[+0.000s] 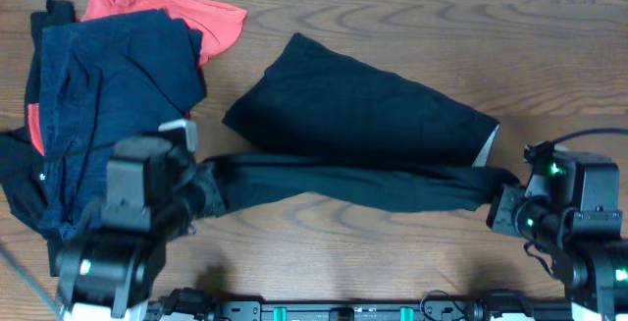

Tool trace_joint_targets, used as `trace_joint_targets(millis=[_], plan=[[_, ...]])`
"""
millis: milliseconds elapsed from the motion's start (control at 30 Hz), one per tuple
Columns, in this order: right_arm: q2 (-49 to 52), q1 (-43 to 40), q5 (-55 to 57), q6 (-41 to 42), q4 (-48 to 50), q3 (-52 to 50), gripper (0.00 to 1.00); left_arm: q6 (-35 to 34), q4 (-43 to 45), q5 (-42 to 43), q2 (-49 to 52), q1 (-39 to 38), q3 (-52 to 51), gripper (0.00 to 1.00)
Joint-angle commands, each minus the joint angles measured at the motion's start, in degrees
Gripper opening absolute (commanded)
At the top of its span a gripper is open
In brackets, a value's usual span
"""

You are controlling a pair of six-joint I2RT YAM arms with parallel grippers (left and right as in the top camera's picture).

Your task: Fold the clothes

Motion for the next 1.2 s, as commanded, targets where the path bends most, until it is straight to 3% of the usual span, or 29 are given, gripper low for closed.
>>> trace_joint_targets(millis=[0,500,1167], plan=[[1.90,-0.04,5.14,-1.07,2.32,-0.44,0.01,0.26,2.75,-4.26,5.11,0.37,0.94,0.06],[19.32,-2.34,6.16,-0.42,28.39,-9.97,0.01,5.73,37.66,-4.22,32.02,-1.46,0.94,0.06],[43.82,-5.03,7.28,-0.39,55.06,-9.97,0.01,6.12,64.92,-4.22,52.65,-3.43,0.94,0.06]])
